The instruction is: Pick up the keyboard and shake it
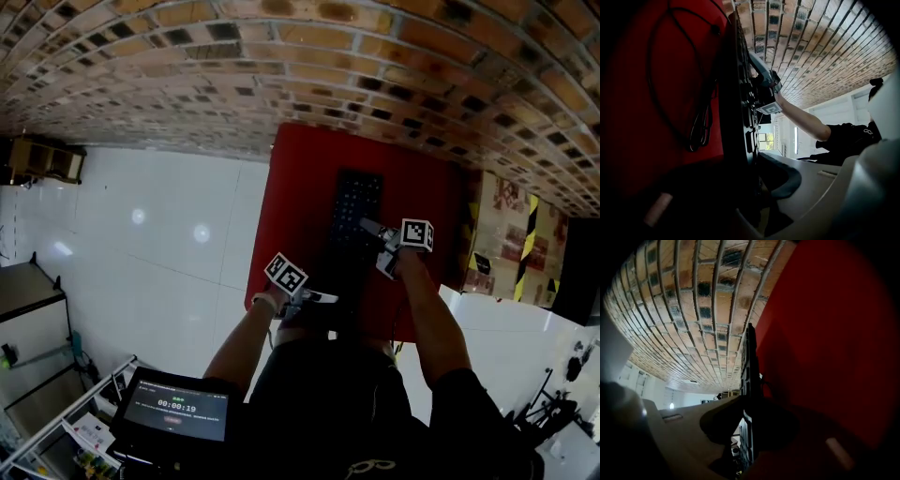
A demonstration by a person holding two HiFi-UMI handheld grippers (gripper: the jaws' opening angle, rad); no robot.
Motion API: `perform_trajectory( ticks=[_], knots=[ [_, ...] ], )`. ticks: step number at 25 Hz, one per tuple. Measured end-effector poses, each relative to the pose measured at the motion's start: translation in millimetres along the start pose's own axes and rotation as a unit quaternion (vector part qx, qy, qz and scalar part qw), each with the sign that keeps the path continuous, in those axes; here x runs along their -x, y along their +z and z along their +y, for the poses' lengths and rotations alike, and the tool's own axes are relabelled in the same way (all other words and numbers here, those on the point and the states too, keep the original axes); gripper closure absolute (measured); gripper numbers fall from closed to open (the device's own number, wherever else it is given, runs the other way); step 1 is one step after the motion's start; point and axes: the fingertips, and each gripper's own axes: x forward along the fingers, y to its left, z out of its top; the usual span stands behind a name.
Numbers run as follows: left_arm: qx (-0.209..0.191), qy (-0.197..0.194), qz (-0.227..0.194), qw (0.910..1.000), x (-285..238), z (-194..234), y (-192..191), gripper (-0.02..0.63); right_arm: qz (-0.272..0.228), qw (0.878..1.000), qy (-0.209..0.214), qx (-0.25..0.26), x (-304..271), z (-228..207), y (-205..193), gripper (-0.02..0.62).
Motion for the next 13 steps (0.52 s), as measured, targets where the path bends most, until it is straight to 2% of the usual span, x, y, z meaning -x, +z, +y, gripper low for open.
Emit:
perform_trajectory(
  ticks=[10,13],
  knots=[
    [0.006,-0.001,-0.007,1.0,3.9,3.7,3.7,0.472,0.005,1.0,-0.013,0.01,-6.8,-5.9,4.6,0.517],
    [0.007,-0.001,-0.01,0.9999,4.7,4.9,4.8,0.472,0.007,1.0,-0.01,-0.001,-10.0,-6.3,4.2,0.517]
  ],
)
